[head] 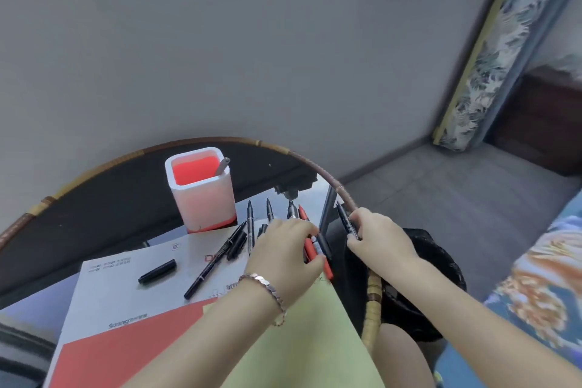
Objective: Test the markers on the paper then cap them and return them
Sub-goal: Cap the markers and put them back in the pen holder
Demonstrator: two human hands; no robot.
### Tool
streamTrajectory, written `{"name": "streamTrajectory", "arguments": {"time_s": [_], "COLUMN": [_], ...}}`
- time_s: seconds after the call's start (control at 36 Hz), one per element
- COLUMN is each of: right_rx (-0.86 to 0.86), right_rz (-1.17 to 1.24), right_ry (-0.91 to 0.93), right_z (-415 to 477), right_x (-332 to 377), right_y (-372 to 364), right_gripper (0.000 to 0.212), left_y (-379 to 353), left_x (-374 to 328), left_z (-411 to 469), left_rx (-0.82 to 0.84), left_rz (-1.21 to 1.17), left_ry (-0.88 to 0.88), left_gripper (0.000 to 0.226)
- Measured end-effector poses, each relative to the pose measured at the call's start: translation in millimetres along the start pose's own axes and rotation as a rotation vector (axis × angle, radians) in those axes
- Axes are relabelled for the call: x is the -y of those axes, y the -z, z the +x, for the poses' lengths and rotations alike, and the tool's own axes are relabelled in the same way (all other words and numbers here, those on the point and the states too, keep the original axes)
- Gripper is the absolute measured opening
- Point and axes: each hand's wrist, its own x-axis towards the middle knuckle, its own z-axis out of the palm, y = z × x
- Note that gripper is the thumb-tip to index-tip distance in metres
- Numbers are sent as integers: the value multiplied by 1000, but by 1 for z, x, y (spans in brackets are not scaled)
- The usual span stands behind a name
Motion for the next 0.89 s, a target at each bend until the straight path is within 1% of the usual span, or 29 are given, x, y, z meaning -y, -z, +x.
{"name": "streamTrajectory", "arguments": {"time_s": [0.14, 0.25, 0.36, 0.42, 0.44, 0.47, 0.53, 0.56, 0.58, 0.67, 0.69, 0.78, 0.89], "right_rx": [-43, -90, -103, -105, -106, -109, -109, -104, -98, -61, -44, 1, 55], "right_rz": [235, 345, 403, 436, 456, 476, 501, 508, 519, 569, 586, 631, 710], "right_ry": [-59, -48, -25, -22, -24, -23, -15, -8, 1, 32, 43, 77, 158], "right_z": [-2, -8, -14, -16, -16, -17, -18, -18, -19, -24, -25, -31, -44], "right_x": [-8, -16, -21, -22, -23, -23, -22, -22, -20, -11, -6, 9, 32], "right_y": [4, 7, 9, 11, 12, 13, 15, 16, 17, 19, 19, 17, 14], "right_gripper": [31, 28, 22, 20, 18, 18, 20, 22, 23, 23, 23, 21, 20], "left_y": [-16, -25, -29, -28, -26, -24, -14, -9, -3, 16, 23, 37, 49], "left_x": [-9, -13, -16, -19, -20, -22, -25, -25, -24, -10, -5, 12, 33], "left_z": [21, 34, 40, 39, 37, 34, 28, 26, 23, 14, 10, -6, -29], "left_rx": [108, 180, 159, 113, 71, 17, -79, -76, -86, -192, -231, -289, -339], "left_rz": [197, 371, 396, 367, 306, 192, -201, -407, -591, -1016, -1093, -1197, -1415], "left_ry": [-32, -18, 26, 10, 1, 10, 108, 182, 262, 484, 531, 615, 649], "left_gripper": [43, 45, 44, 42, 41, 39, 26, 16, 13, 29, 31, 30, 25]}}
